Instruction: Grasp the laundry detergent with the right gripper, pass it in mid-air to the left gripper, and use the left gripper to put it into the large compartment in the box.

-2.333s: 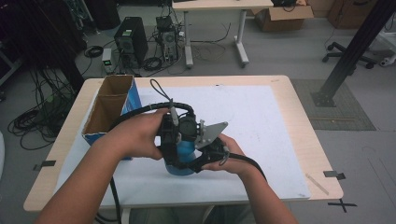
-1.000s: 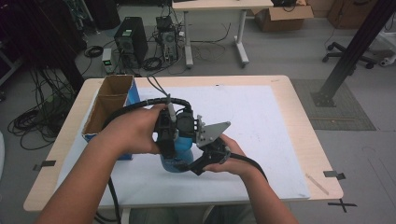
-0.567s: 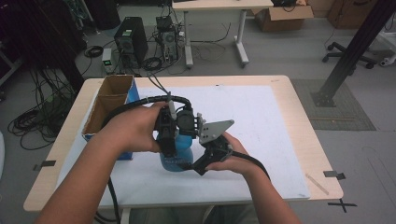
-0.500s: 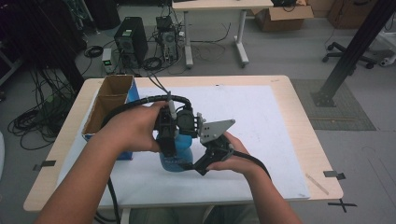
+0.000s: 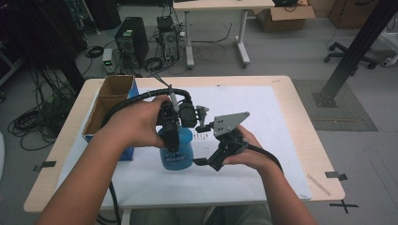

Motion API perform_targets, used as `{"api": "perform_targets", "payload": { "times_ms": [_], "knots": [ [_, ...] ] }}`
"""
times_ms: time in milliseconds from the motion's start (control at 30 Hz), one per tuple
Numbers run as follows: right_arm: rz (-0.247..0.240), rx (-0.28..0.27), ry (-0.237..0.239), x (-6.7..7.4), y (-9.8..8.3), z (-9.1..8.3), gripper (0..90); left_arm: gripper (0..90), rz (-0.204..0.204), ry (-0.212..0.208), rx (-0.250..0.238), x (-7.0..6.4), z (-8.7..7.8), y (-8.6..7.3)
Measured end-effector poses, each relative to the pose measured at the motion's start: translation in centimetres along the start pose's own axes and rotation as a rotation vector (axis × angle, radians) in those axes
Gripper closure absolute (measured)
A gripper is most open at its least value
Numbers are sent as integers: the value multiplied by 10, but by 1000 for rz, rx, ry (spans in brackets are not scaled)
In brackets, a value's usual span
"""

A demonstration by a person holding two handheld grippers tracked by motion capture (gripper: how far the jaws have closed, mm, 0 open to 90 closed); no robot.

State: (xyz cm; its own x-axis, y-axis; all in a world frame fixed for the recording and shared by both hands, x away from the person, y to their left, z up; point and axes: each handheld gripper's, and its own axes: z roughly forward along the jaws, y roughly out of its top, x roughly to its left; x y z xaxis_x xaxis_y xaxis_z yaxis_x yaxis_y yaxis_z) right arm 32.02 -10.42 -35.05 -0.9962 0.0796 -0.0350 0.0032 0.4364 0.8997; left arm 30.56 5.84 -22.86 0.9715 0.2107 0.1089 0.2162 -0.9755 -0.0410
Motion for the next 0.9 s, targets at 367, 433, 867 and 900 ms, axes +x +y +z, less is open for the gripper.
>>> {"api": "perform_targets", "payload": {
  "times_ms": [367,433,867,900],
  "knots": [
    [-3,221,-127,-25,2,-50,9,381,-231,-20,10,21,-17,-7],
    [2,275,-141,-29,2,-56,14,381,-268,-27,13,25,-21,-8],
    [35,538,-177,-45,-13,-78,26,381,-535,-53,1,62,-71,-28],
    [42,555,-175,-45,-14,-78,26,381,-559,-52,-7,64,-76,-31]
  ]
}}
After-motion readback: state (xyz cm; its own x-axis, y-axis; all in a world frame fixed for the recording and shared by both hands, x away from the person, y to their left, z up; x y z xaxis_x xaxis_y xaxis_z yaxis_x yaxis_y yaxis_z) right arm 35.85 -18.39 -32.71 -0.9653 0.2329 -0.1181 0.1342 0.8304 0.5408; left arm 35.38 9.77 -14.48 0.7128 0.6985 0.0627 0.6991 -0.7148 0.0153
